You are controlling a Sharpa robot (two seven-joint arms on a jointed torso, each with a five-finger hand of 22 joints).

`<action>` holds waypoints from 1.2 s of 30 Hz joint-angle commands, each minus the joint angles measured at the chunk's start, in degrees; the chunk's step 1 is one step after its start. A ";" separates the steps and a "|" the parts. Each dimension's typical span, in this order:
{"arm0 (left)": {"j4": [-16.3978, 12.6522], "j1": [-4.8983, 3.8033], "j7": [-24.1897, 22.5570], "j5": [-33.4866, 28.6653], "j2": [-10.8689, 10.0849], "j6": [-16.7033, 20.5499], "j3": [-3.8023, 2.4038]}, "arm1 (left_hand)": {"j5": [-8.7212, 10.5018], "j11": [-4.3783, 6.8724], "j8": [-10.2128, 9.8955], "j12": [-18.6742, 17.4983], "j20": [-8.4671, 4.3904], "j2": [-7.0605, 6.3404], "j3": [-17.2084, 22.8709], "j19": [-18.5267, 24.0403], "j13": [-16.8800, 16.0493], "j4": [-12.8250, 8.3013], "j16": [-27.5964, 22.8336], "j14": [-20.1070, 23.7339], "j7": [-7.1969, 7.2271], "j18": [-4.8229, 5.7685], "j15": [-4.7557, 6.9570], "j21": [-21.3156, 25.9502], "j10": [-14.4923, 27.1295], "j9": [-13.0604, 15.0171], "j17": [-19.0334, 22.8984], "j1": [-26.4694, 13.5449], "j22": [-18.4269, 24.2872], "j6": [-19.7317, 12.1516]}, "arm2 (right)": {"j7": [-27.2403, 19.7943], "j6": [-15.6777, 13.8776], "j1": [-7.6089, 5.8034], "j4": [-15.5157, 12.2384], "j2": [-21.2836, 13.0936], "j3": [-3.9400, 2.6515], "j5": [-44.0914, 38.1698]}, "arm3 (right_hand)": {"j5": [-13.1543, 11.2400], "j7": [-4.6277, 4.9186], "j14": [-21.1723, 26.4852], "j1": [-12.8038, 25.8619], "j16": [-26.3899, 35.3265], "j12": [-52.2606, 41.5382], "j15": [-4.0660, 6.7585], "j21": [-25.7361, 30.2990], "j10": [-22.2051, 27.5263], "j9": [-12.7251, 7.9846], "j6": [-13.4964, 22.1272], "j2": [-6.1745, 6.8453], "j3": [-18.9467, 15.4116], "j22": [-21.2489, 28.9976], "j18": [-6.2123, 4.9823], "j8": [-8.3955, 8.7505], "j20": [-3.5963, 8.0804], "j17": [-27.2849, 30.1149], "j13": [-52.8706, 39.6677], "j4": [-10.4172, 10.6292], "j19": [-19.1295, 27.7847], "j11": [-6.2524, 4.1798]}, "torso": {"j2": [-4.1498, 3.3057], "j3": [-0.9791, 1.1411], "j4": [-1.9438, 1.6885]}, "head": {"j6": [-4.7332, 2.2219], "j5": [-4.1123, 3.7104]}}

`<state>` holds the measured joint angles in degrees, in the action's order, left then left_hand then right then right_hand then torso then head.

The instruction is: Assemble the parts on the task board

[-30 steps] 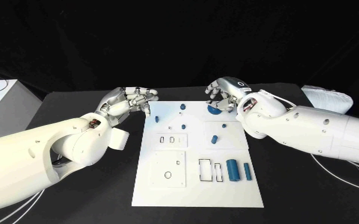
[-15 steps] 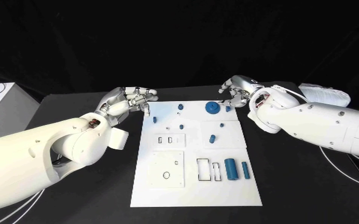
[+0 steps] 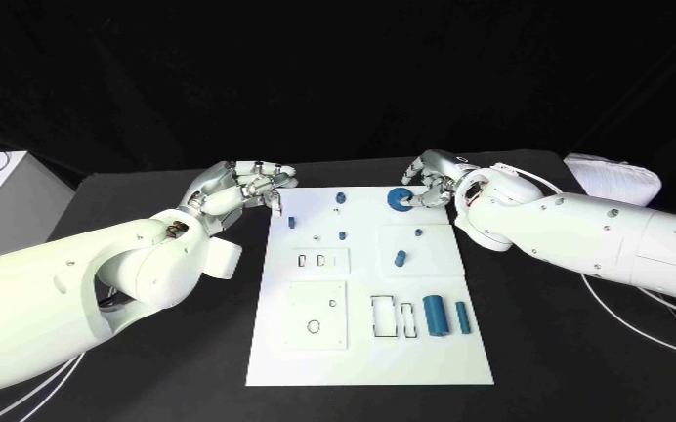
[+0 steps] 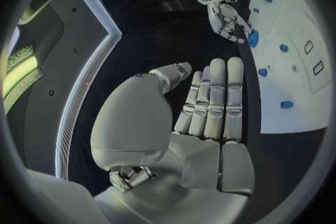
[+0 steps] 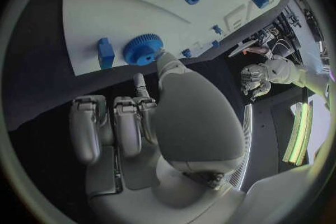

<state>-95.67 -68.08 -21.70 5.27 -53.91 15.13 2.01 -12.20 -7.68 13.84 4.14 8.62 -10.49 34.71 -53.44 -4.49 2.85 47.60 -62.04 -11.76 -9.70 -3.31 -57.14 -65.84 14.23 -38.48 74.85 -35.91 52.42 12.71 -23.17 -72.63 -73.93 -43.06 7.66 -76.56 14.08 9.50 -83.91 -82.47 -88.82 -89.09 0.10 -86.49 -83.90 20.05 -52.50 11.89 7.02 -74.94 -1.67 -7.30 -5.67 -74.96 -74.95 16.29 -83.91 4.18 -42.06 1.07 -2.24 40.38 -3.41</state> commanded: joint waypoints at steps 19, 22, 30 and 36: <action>0.06 -0.05 -0.09 0.01 0.19 -1.24 -0.05 | 0.27 -0.08 0.26 -0.31 0.21 0.13 0.38 0.35 0.08 0.07 0.21 0.35 -0.02 -0.85 -0.04 -0.17 0.42 0.06 0.03 0.52 -0.07 -0.40 | 1.04 2.73 0.63 1.89 1.75 0.03 -0.37 | 0.92 -0.18 -5.36 -0.99 -0.29 -0.85 -0.37 -0.94 -6.04 0.29 -0.46 -0.95 0.41 -12.10 0.90 -1.00 -0.45 -11.68 -14.98 0.02 -4.62 0.36 | -0.07 0.10 -0.04 | 0.49 0.12; 0.08 -0.05 -0.08 0.02 0.20 -1.25 -0.05 | 0.27 -0.08 0.26 -0.31 0.21 0.13 0.38 0.35 0.08 0.07 0.21 0.35 -0.02 -0.85 -0.04 -0.17 0.42 0.06 0.03 0.52 -0.07 -0.40 | 1.09 2.90 0.67 2.02 1.80 0.04 -0.39 | 1.07 -0.23 -5.37 -1.18 -0.31 -0.86 -0.34 -1.03 -6.05 0.34 -0.72 -1.19 0.74 -12.21 0.93 -1.17 -0.43 -11.77 -14.99 0.00 -4.67 0.32 | -0.05 0.14 0.00 | 0.52 0.11; 0.10 -0.05 -0.06 0.02 0.21 -1.28 -0.05 | 0.27 -0.08 0.31 -0.29 0.23 0.13 0.53 0.56 0.08 0.00 0.26 0.40 -0.02 -0.86 -0.05 -0.45 0.45 0.13 0.08 0.53 -0.22 -0.47 | 1.02 3.01 0.86 2.15 1.95 0.08 -0.53 | 0.91 -0.78 -5.35 -2.54 -0.31 -0.91 0.05 -1.22 -6.10 0.45 -2.68 -1.93 3.99 -12.47 0.97 -2.10 -0.14 -11.73 -15.05 -0.21 -4.74 -0.18 | -0.08 0.18 0.01 | 0.58 0.12; 0.13 -0.05 -0.03 0.02 0.19 -1.25 -0.05 | 0.27 -0.08 0.31 -0.29 0.23 0.13 0.53 0.56 0.08 0.00 0.26 0.40 -0.02 -0.86 -0.05 -0.45 0.45 0.13 0.08 0.53 -0.22 -0.47 | 1.15 2.81 1.02 2.18 2.02 0.10 -1.67 | 2.53 -1.28 -5.35 -2.80 -0.30 -0.91 0.50 -1.42 -6.10 0.33 -4.11 -1.66 7.35 -12.73 1.03 -2.55 0.29 -11.73 -15.05 -0.33 -4.84 -0.66 | -0.08 0.16 -0.05 | 0.64 0.08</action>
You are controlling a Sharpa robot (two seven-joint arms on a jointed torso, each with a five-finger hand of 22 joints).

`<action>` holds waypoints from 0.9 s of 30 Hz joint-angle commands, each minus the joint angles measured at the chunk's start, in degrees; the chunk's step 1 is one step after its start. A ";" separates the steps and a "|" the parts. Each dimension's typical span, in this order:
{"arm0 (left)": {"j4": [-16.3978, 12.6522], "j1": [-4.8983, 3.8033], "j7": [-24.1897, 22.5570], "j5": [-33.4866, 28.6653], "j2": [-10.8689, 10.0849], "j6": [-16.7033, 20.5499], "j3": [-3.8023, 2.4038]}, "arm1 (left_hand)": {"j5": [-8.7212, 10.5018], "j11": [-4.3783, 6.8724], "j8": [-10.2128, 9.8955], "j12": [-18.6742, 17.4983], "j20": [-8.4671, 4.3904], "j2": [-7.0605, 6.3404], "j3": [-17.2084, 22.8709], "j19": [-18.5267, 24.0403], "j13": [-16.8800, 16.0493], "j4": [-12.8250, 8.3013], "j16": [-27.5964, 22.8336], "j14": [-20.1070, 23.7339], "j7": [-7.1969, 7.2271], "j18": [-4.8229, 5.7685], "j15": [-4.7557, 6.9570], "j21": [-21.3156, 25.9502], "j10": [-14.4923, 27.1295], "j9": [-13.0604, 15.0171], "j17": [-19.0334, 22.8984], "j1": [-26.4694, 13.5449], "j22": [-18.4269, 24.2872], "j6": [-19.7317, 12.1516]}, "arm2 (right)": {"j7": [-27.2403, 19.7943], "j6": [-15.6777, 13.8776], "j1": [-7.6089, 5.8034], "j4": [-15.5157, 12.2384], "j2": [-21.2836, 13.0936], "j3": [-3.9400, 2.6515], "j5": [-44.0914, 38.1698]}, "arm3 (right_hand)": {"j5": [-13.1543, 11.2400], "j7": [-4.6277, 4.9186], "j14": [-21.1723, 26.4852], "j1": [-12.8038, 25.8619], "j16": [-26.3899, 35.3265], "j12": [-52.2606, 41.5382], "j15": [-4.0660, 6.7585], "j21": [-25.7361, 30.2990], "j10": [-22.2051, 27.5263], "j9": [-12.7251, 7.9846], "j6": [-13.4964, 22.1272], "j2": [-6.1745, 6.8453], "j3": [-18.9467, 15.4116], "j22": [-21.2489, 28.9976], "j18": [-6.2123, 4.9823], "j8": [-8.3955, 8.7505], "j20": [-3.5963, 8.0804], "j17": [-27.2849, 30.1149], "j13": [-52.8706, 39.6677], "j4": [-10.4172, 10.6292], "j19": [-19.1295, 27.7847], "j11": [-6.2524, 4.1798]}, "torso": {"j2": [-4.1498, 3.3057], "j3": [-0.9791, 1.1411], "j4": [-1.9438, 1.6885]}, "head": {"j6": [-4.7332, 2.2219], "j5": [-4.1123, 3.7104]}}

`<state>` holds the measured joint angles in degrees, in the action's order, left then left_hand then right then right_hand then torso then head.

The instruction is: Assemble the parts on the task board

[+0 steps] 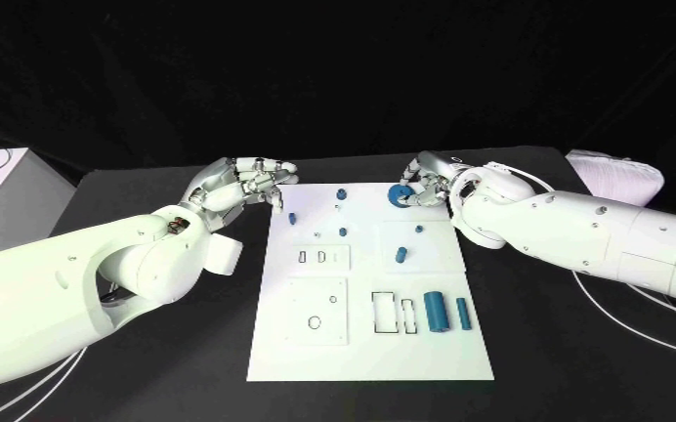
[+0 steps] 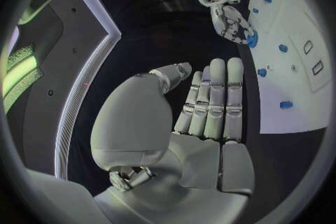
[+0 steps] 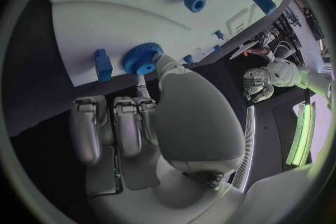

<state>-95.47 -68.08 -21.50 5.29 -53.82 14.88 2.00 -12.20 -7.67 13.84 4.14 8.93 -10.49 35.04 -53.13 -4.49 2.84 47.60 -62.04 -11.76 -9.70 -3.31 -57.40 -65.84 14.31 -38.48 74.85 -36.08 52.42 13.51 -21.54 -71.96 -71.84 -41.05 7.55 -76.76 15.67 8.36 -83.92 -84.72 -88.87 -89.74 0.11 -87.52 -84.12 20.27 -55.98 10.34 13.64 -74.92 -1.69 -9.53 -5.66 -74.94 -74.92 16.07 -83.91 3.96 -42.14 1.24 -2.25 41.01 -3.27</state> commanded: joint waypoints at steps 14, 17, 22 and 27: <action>-0.04 -0.05 -0.23 0.00 0.16 -1.01 -0.05 | 0.27 -0.08 0.31 -0.29 -0.07 0.13 0.20 0.24 0.08 0.01 0.27 0.40 -0.02 -0.86 -0.05 -0.19 0.45 0.05 0.08 0.53 -0.05 -0.47 | -0.15 -7.44 0.29 -5.91 -0.61 0.16 -10.57 | 3.30 -0.68 -5.37 0.20 -0.26 -0.26 0.92 -1.82 -5.88 0.14 -2.23 1.34 4.93 -14.36 1.48 -1.02 0.68 -11.85 -15.08 -0.66 -5.69 -0.94 | 0.08 -0.02 0.03 | -0.27 -0.05; -0.02 -0.05 -0.22 0.00 0.24 -1.03 -0.05 | 0.27 -0.08 0.31 -0.29 -0.07 0.13 0.20 0.24 0.08 0.01 0.27 0.40 -0.02 -0.86 -0.05 -0.19 0.45 0.05 0.08 0.53 -0.05 -0.47 | 0.05 -8.52 0.13 -8.15 -0.43 0.09 -12.19 | 3.36 -0.80 -5.37 0.27 -0.27 -0.26 1.00 -2.05 -5.88 0.18 -2.48 1.48 5.37 -14.61 1.55 -1.16 0.73 -11.89 -15.08 -0.80 -5.83 -1.04 | 0.06 -0.03 -0.03 | -0.47 -0.08; -0.01 -0.04 -0.20 0.00 0.38 -1.08 -0.05 | 0.27 -0.08 0.31 -0.29 -0.07 0.13 0.20 0.24 0.08 0.01 0.27 0.40 -0.02 -0.86 -0.05 -0.19 0.45 0.05 0.08 0.53 -0.05 -0.47 | 0.37 -9.17 0.01 -10.00 1.25 0.03 -14.05 | 3.37 -0.80 -5.37 0.30 -0.26 -0.26 1.01 -2.27 -5.88 0.18 -2.49 1.51 5.41 -14.86 1.62 -1.17 0.74 -11.87 -15.08 -0.80 -5.97 -1.04 | 0.02 -0.05 -0.10 | -0.56 -0.09; -0.04 -0.04 -0.14 0.00 0.49 -1.15 -0.05 | 0.27 -0.08 0.31 -0.29 -0.07 0.13 0.20 0.24 0.08 0.01 0.27 0.40 -0.02 -0.86 -0.05 -0.19 0.45 0.05 0.08 0.53 -0.05 -0.47 | 0.76 -8.75 0.05 -9.82 3.97 0.06 -15.45 | 3.32 -0.80 -5.37 0.47 -0.26 -0.26 1.03 -2.48 -5.88 0.17 -2.49 1.67 5.56 -15.08 1.69 -1.17 0.76 -11.86 -15.08 -0.81 -6.09 -1.05 | -0.06 -0.18 -0.23 | -0.55 -0.06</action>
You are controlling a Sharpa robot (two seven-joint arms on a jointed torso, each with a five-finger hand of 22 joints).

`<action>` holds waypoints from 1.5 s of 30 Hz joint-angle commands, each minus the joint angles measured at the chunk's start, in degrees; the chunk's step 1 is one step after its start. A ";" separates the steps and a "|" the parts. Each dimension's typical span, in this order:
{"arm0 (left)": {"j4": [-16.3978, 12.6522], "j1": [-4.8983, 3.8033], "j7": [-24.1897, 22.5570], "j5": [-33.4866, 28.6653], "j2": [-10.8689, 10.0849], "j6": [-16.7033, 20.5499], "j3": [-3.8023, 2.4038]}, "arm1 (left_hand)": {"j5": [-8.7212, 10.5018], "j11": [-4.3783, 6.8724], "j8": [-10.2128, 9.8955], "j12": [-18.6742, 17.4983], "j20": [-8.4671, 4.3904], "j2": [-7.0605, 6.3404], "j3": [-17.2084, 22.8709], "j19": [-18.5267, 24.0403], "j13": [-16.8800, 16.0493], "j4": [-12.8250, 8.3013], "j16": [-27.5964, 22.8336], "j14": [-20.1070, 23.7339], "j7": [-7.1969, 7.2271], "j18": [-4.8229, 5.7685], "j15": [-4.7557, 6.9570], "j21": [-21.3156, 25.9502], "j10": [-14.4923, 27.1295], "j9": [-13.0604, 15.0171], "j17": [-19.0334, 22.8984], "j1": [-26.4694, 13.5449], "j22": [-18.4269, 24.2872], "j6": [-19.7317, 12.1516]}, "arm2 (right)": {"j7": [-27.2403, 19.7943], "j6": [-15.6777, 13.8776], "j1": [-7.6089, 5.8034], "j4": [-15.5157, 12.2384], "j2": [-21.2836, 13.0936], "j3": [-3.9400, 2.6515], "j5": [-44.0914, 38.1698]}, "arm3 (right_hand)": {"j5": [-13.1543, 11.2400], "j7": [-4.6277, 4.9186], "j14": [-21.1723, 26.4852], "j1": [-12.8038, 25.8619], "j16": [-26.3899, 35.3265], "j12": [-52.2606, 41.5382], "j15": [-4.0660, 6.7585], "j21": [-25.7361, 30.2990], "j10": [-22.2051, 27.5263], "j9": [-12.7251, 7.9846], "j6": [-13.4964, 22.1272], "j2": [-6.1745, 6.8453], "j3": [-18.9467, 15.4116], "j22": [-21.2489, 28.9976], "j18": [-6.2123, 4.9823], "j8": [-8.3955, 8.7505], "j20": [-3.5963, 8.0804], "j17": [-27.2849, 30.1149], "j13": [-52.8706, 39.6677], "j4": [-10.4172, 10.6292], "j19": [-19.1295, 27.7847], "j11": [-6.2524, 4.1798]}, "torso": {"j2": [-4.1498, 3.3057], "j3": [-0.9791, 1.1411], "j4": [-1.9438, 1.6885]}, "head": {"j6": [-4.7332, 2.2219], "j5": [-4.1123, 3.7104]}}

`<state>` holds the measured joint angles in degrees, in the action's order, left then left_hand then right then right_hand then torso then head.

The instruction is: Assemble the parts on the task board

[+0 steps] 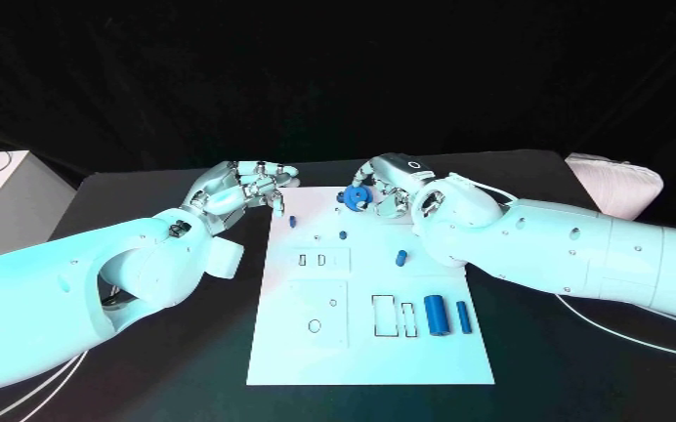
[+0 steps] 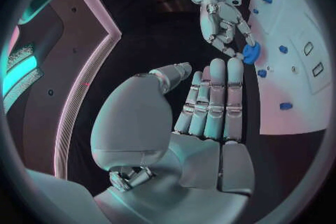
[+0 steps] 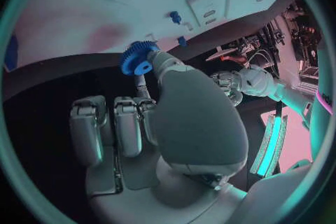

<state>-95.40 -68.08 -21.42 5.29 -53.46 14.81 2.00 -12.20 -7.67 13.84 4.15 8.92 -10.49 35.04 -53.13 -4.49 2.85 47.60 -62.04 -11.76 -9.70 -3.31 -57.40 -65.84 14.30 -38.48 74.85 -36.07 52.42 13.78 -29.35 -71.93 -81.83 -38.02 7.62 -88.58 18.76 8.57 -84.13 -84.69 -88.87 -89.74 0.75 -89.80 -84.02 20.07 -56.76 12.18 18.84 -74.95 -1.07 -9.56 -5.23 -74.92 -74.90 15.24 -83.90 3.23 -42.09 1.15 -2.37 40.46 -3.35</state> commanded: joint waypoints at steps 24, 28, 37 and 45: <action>0.06 -0.06 -0.08 0.00 0.46 -1.20 -0.05 | 0.27 -0.08 0.31 -0.29 -0.07 0.13 0.20 0.25 0.07 0.01 0.27 0.40 -0.02 -0.86 -0.05 -0.19 0.45 0.06 0.08 0.53 -0.07 -0.47 | 1.18 2.76 1.49 5.89 7.63 0.47 -4.41 | -0.42 -0.97 -5.18 0.92 -0.28 -0.26 0.41 -0.20 -5.98 0.30 -1.53 0.09 1.01 -15.05 1.07 -1.03 0.39 -11.95 -15.10 -0.05 -6.10 -0.31 | -0.25 0.04 -0.01 | 0.67 0.51; 0.10 -0.06 -0.08 0.00 0.49 -1.21 -0.05 | 0.27 -0.08 0.31 -0.29 -0.07 0.13 0.20 0.25 0.07 0.01 0.27 0.40 -0.02 -0.86 -0.05 -0.19 0.45 0.06 0.08 0.53 -0.07 -0.47 | 1.20 3.35 1.57 6.09 7.78 0.53 -4.41 | -0.42 -0.97 -5.18 0.92 -0.28 -0.26 0.41 -0.20 -5.98 0.30 -1.53 0.09 1.01 -15.05 1.07 -1.03 0.39 -11.95 -15.10 -0.05 -6.10 -0.31 | -0.21 0.06 -0.04 | 0.72 0.52; 0.12 -0.06 -0.06 0.00 0.45 -1.21 -0.05 | 0.27 -0.08 0.31 -0.29 -0.07 0.13 0.20 0.25 0.07 0.01 0.27 0.40 -0.02 -0.86 -0.05 -0.19 0.45 0.06 0.08 0.53 -0.07 -0.47 | 1.79 4.33 1.67 7.13 8.12 0.68 -4.56 | -0.92 -0.96 -5.19 1.22 -0.29 -0.26 0.40 -0.20 -5.98 0.29 -1.51 0.29 1.30 -15.05 1.07 -1.03 0.39 -12.01 -15.10 -0.11 -6.10 -0.30 | -0.25 0.07 -0.06 | 0.72 0.50; 0.13 -0.06 -0.03 0.00 0.43 -1.24 -0.05 | 0.27 -0.08 0.31 -0.29 -0.07 0.13 0.20 0.25 0.07 0.01 0.27 0.40 -0.02 -0.86 -0.05 -0.19 0.45 0.06 0.08 0.53 -0.07 -0.47 | 1.88 3.90 1.77 8.08 8.65 0.76 -4.61 | -1.38 -0.81 -5.16 1.76 -0.25 -0.26 0.34 -0.20 -5.98 0.18 -1.09 0.55 1.66 -15.05 1.07 -0.80 0.37 -11.84 -15.10 -0.11 -6.10 -0.20 | -0.27 0.04 -0.12 | 0.67 0.46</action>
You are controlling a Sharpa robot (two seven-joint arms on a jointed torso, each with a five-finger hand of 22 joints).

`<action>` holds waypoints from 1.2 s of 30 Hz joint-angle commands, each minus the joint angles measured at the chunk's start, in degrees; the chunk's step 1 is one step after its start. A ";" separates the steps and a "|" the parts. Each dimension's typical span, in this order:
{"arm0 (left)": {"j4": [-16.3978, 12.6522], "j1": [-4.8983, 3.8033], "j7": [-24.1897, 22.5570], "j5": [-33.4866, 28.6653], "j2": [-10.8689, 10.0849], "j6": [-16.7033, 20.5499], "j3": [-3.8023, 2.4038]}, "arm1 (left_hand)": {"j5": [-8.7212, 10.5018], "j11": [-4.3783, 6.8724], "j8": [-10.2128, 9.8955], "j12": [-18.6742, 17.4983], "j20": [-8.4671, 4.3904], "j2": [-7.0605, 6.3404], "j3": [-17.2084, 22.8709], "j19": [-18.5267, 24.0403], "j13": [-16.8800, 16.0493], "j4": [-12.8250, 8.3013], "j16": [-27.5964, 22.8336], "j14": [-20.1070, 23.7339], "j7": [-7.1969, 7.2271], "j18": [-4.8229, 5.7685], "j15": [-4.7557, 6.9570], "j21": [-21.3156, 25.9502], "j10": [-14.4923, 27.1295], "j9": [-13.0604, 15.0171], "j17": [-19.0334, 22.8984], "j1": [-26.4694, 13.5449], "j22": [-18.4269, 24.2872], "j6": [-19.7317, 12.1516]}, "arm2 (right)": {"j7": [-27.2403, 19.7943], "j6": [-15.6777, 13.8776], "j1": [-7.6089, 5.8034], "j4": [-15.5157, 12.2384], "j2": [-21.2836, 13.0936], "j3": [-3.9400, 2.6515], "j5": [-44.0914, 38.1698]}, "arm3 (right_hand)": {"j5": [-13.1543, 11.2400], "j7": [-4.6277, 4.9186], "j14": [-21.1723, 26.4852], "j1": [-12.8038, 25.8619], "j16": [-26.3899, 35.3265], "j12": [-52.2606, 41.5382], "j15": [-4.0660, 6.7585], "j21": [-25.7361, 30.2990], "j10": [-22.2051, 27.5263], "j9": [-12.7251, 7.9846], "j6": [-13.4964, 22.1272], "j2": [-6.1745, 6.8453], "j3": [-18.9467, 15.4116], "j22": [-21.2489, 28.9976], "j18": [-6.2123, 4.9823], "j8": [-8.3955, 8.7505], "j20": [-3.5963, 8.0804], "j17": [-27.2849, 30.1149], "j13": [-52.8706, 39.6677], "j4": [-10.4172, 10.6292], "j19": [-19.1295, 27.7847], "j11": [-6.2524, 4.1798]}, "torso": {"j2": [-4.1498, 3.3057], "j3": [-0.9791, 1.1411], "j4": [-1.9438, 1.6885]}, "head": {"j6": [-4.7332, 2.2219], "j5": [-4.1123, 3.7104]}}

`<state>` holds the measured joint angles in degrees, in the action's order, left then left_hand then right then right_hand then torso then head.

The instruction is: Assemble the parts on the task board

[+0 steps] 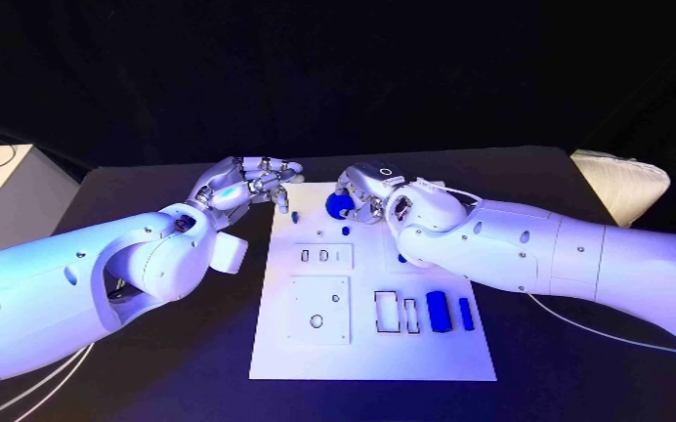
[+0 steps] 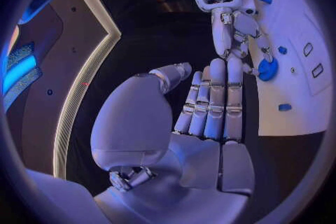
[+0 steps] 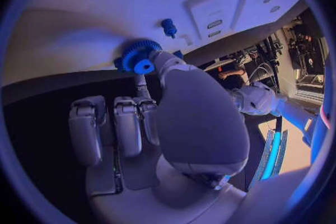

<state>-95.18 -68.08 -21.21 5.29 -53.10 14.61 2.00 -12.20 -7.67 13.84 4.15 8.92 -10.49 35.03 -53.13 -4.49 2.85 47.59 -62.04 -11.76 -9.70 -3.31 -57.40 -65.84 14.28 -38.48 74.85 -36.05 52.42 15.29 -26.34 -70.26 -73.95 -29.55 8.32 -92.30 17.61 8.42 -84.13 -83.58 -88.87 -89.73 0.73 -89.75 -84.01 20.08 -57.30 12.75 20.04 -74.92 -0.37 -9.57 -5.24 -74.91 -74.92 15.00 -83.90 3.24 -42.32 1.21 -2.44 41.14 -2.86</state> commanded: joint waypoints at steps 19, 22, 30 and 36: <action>0.05 -0.05 -0.16 0.00 0.12 -1.11 -0.05 | 0.28 -0.10 0.39 -0.27 -0.04 0.16 0.34 0.52 0.07 0.02 0.34 0.45 -0.03 -0.86 -0.07 -0.55 0.48 0.18 0.16 0.43 -0.26 -0.56 | -1.42 1.06 0.21 0.91 0.45 0.09 1.57 | -3.11 0.68 -5.14 13.81 -0.23 1.31 -0.88 0.15 -4.50 -0.81 3.62 -0.99 -8.04 -14.68 0.25 1.98 -0.81 -11.87 -13.54 1.74 -5.86 1.14 | -0.01 -0.03 0.08 | 0.10 0.12; 0.07 -0.05 -0.14 0.00 0.13 -1.13 -0.05 | 0.28 -0.10 0.39 -0.27 -0.04 0.16 0.34 0.52 0.07 0.02 0.34 0.45 -0.03 -0.86 -0.07 -0.55 0.48 0.18 0.16 0.43 -0.26 -0.56 | -1.69 1.83 0.21 0.86 0.27 0.09 2.14 | -3.01 0.81 -5.18 16.54 -0.28 1.38 -0.99 0.14 -4.43 -0.91 3.87 -2.17 -11.27 -14.70 0.25 2.34 -0.92 -12.05 -13.50 1.86 -5.87 1.26 | 0.00 -0.04 0.03 | 0.12 0.10; 0.10 -0.05 -0.15 0.00 0.12 -1.13 -0.04 | 0.29 -0.11 0.41 -0.26 -0.03 0.17 0.36 0.58 0.06 0.04 0.36 0.46 -0.04 -0.87 -0.08 -0.62 0.49 0.21 0.18 0.37 -0.30 -0.58 | -1.97 3.80 0.21 0.66 -0.13 0.12 3.10 | -2.77 0.66 -5.29 19.31 -0.41 1.00 -0.94 -0.25 -4.81 -0.87 3.34 -5.31 -11.98 -15.08 0.37 2.37 -0.93 -12.52 -13.88 1.78 -6.10 1.16 | -0.02 0.04 0.03 | 0.08 0.07; 0.10 -0.05 -0.14 0.00 0.10 -1.13 -0.04 | 0.29 -0.11 0.41 -0.26 -0.03 0.17 0.36 0.58 0.06 0.04 0.36 0.46 -0.04 -0.87 -0.08 -0.62 0.49 0.21 0.18 0.37 -0.30 -0.58 | -1.70 5.14 0.20 0.65 -0.50 0.15 3.24 | -2.18 0.60 -5.31 18.85 -0.44 0.84 -0.89 -0.25 -4.96 -0.85 3.17 -5.77 -11.46 -15.08 0.37 2.35 -0.88 -12.62 -14.04 1.67 -6.10 1.10 | -0.04 0.06 0.04 | 0.14 0.05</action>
<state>-94.99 -68.08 -21.09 5.29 -53.09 14.47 2.01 -12.20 -7.67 14.11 4.15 8.71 -10.49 35.03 -52.91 -4.48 2.85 47.59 -62.04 -11.96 -9.69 -3.31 -57.81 -65.84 14.40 -38.38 74.85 -36.30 52.21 14.04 -23.88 -70.18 -73.29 -29.90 8.36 -89.40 15.23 9.10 -83.91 -64.78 -89.10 -88.69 0.10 -89.74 -83.99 19.14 -53.91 7.30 8.31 -74.94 -0.38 -7.28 -5.76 -74.95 -74.90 16.58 -84.01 4.27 -42.33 1.26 -2.41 41.22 -2.79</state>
